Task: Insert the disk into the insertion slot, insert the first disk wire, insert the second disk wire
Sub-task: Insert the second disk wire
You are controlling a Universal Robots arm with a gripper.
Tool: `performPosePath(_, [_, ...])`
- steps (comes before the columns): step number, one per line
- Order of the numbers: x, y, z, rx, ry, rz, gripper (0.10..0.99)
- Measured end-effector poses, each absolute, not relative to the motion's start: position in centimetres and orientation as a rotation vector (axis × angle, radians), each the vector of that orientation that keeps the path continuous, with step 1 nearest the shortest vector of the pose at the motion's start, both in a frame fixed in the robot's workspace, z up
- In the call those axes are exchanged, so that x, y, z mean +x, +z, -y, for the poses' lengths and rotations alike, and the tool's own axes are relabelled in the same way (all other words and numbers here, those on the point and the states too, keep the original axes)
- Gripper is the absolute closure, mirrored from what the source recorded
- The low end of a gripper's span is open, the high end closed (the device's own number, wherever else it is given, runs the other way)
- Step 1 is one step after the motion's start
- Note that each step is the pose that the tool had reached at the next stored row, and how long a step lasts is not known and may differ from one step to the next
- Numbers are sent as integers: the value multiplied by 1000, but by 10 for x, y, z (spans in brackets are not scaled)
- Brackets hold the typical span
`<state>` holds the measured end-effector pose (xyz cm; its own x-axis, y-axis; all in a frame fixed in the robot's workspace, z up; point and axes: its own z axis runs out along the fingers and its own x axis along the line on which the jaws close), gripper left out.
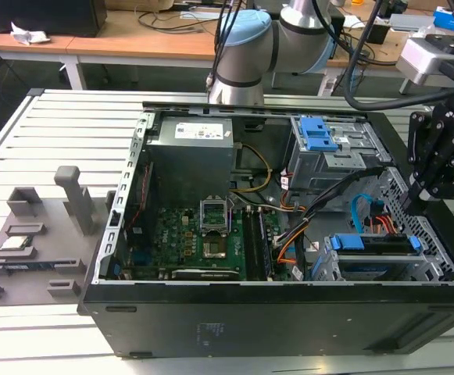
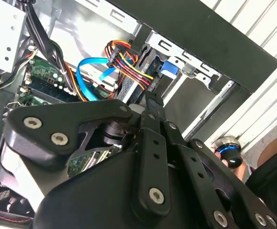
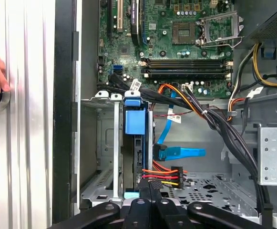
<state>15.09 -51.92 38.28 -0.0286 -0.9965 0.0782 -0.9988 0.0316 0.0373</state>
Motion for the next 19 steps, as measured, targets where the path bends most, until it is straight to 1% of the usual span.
performPosePath(1, [151, 383, 519, 2130, 43, 2195, 973])
performPosePath(2, [151, 383, 519, 2130, 43, 2195, 851])
performPosePath(3, [151, 383, 519, 2130, 42, 2195, 784])
performPosePath(11, [141, 379, 509, 2130, 43, 2195, 784])
performPosePath(15, [115, 373, 509, 2127, 50, 2192, 784])
performPosePath(19, [114, 371, 509, 2123, 51, 2195, 784])
